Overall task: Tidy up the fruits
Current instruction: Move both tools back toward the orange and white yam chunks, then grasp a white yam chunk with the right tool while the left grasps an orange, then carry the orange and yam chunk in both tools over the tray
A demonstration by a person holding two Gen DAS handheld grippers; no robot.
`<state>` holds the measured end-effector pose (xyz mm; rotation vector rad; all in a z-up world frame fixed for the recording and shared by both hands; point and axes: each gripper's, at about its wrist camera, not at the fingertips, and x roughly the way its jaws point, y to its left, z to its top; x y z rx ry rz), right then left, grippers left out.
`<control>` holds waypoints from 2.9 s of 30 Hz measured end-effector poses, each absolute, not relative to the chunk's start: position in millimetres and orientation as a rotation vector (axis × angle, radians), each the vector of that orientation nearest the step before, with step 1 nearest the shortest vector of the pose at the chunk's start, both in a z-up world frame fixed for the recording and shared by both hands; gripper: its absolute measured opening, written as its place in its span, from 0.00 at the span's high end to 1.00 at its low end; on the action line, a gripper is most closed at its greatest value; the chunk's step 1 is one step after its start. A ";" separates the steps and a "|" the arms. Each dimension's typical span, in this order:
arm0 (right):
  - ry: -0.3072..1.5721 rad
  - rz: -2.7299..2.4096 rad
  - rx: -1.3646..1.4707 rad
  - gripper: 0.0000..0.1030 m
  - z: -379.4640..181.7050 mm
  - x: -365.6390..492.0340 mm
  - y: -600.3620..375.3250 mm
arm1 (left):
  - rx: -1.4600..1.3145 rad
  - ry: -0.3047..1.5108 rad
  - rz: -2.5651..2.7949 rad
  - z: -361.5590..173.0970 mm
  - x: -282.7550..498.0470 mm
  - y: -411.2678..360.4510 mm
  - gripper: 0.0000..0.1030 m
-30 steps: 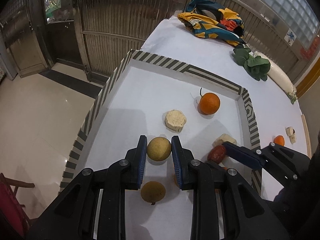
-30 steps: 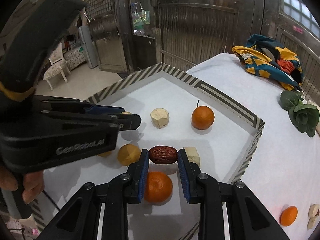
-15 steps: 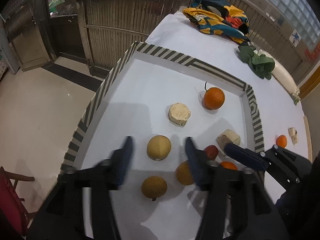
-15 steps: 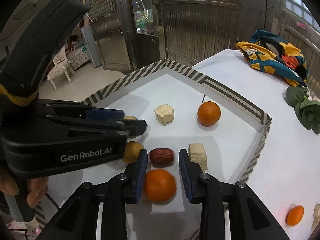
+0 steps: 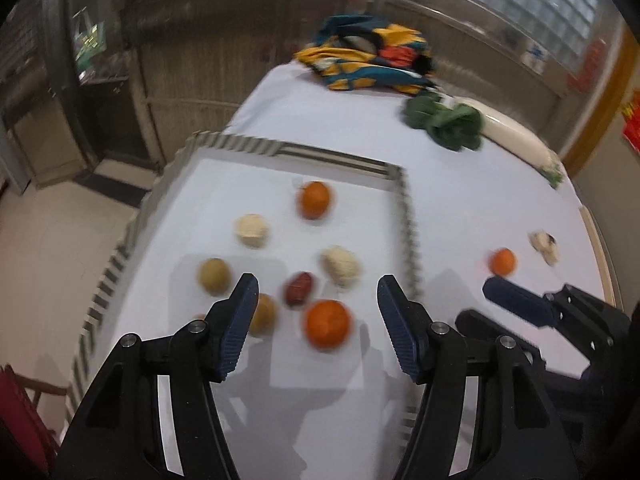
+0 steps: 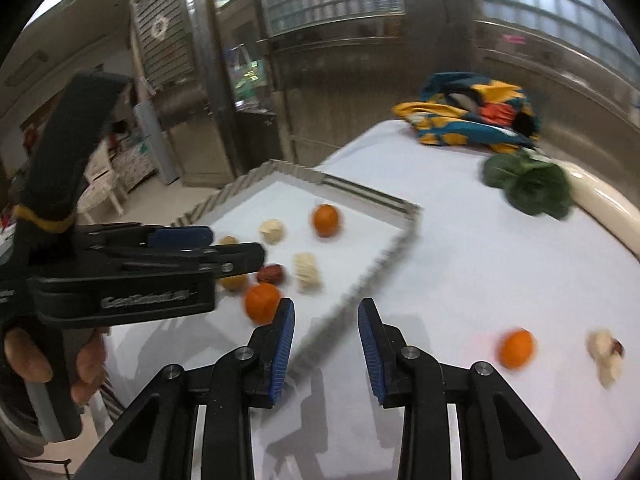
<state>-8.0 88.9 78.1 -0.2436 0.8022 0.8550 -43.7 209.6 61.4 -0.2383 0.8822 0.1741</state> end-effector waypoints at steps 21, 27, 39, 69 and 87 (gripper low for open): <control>0.866 0.455 -0.130 0.64 49.7 41.7 -123.1 | -0.121 0.971 -0.058 41.5 -1.9 68.1 0.40; 0.878 0.421 -0.051 0.59 43.0 70.4 -155.9 | -0.116 0.988 -0.064 37.5 7.4 54.3 0.39; 0.907 0.425 -0.090 0.73 30.2 122.1 -127.7 | -0.122 1.019 -0.034 29.5 40.9 40.6 0.39; 0.864 0.509 -0.074 0.73 50.1 58.8 -127.2 | -0.139 1.000 -0.052 30.7 28.9 43.4 0.71; 0.820 0.521 -0.114 0.73 56.9 -20.4 -68.5 | -0.090 0.867 0.002 48.1 -53.2 79.9 0.71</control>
